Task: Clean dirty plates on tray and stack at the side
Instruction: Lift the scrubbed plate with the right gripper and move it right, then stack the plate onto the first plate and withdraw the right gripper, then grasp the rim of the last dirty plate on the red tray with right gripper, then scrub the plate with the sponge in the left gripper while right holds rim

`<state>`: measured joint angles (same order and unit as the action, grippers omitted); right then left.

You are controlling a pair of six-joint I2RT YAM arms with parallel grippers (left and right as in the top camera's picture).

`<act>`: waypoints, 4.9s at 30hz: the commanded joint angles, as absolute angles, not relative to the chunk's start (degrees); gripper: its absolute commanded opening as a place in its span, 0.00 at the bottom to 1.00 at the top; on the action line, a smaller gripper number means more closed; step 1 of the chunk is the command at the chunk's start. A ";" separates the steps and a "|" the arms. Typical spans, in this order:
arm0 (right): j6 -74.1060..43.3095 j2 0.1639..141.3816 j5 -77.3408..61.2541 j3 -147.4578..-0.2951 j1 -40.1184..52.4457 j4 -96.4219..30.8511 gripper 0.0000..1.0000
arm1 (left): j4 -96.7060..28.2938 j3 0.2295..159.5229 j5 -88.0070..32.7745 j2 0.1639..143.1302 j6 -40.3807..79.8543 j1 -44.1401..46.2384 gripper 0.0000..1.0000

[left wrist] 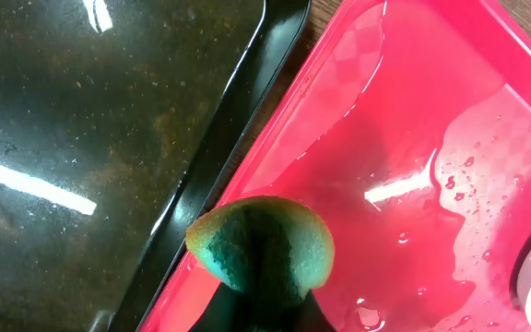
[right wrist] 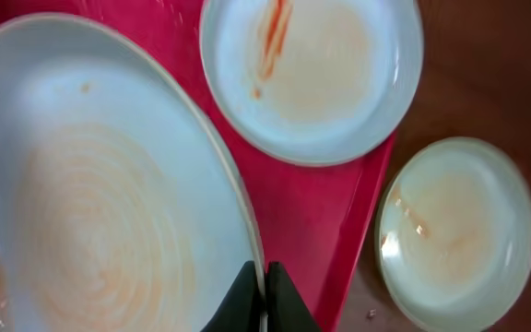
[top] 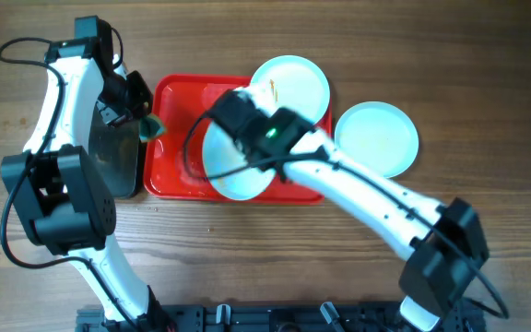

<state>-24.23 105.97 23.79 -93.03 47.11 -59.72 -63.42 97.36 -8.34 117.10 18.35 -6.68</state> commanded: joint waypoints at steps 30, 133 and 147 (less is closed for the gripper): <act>-13.63 84.16 -15.55 -65.95 -22.15 -48.03 0.04 | -63.88 98.30 -7.75 115.33 18.90 -6.50 0.04; -33.19 144.97 -11.07 -121.49 31.07 -66.50 0.04 | -63.42 98.30 -7.38 115.33 18.87 -6.48 0.04; -19.51 144.88 -24.34 -121.49 29.54 -57.89 0.55 | -63.24 98.30 -7.40 115.33 18.87 -6.48 0.04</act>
<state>-29.93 143.04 -22.72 -121.97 31.03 -61.25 -63.40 97.36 -7.92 117.10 18.35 -6.68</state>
